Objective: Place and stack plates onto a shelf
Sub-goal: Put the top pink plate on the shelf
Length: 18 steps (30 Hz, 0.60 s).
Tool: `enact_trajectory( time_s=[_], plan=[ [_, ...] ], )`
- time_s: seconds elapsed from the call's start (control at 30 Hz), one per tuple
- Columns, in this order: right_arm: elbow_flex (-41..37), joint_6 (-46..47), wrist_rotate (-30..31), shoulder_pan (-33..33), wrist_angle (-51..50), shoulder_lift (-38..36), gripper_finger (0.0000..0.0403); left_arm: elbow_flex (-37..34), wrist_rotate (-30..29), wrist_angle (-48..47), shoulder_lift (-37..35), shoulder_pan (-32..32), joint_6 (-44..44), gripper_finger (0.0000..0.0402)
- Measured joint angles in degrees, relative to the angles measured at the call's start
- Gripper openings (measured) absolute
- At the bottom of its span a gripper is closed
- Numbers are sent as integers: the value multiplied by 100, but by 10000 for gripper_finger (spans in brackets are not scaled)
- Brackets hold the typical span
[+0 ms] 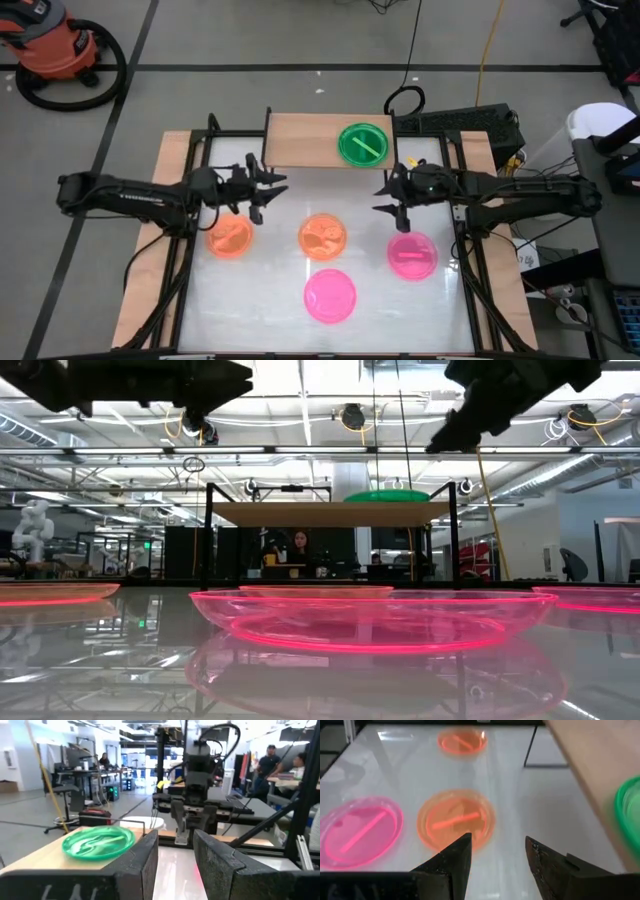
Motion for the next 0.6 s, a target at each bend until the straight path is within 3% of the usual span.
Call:
enact_trajectory(
  time_s=[0.4, 0.6],
  plan=[
    [2, 1094, -24, 0, -1605, 0, 167, -114, -10, 11, -168, 4, 0, 131],
    [0, 1956, -40, 0, -1809, 0, 167, -114, -8, -50, -169, 4, -27, 131]
  ],
)
